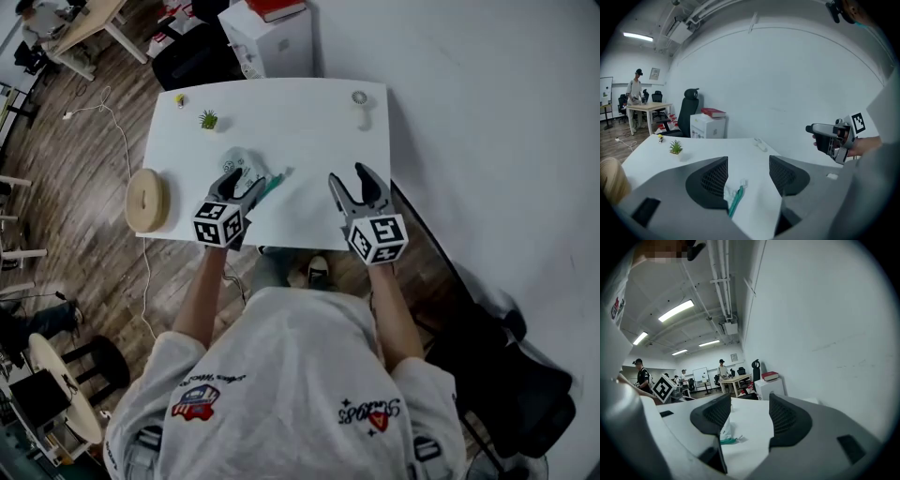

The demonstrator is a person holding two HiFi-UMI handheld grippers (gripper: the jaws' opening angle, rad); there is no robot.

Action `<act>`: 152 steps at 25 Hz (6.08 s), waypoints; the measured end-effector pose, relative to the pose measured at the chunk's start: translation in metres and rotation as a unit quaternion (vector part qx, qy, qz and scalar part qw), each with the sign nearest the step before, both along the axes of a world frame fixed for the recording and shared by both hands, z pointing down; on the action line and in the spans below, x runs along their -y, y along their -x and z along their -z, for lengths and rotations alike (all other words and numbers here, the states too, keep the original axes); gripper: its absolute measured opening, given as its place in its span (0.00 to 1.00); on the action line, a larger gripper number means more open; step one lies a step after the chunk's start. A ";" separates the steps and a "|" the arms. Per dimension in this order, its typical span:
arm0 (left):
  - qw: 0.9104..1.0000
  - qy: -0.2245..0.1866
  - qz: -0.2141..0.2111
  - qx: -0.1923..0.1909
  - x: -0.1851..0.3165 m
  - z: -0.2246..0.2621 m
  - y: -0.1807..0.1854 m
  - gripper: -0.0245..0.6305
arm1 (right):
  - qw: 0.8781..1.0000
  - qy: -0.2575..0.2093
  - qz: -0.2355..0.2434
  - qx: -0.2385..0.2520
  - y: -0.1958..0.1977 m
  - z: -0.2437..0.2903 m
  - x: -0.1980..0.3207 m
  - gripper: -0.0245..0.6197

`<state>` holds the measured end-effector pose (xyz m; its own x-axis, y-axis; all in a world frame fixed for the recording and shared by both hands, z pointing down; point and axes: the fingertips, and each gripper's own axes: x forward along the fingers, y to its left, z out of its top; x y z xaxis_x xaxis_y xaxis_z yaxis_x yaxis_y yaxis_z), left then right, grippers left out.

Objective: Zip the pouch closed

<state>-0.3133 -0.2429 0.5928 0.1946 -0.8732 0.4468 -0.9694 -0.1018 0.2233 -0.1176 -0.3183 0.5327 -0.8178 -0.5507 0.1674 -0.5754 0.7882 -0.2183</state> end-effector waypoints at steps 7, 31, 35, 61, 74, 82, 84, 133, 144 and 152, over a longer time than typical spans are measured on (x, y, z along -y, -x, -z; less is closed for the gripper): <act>0.996 0.081 -0.026 -0.039 0.033 -0.057 -0.019 0.44 | 0.999 0.024 -0.039 -0.021 -0.041 -0.030 0.004 0.41; 0.950 0.303 -0.063 0.033 0.094 -0.204 -0.043 0.44 | 0.983 0.070 -0.166 -0.033 -0.148 -0.073 0.002 0.41; 0.941 0.329 -0.051 0.058 0.095 -0.219 -0.036 0.37 | 0.981 0.079 -0.174 -0.037 -0.155 -0.079 0.005 0.41; 0.974 0.132 0.004 -0.185 0.121 -0.110 -0.015 0.07 | 0.992 0.066 -0.107 -0.027 -0.120 -0.063 0.023 0.37; 0.966 -0.024 0.056 -0.253 0.100 0.003 0.024 0.07 | 0.999 0.030 -0.030 -0.012 -0.080 -0.028 0.013 0.36; 0.948 -0.115 0.051 -0.293 0.084 0.089 0.029 0.06 | 1.000 -0.004 0.018 0.004 -0.046 0.005 0.004 0.34; 0.940 -0.127 0.052 -0.311 0.076 0.106 0.024 0.06 | 0.999 -0.011 0.032 0.010 -0.035 0.013 -0.001 0.33; 0.907 -0.247 -0.010 -0.340 0.014 0.213 -0.008 0.06 | 0.974 -0.149 0.159 0.060 0.118 0.125 -0.074 0.35; 0.909 -0.233 -0.029 -0.345 0.020 0.211 -0.039 0.06 | 0.973 -0.156 0.168 -0.006 0.135 0.112 -0.078 0.27; 0.915 -0.212 -0.030 -0.343 0.027 0.200 -0.042 0.06 | 0.972 -0.157 0.172 -0.022 0.132 0.106 -0.074 0.10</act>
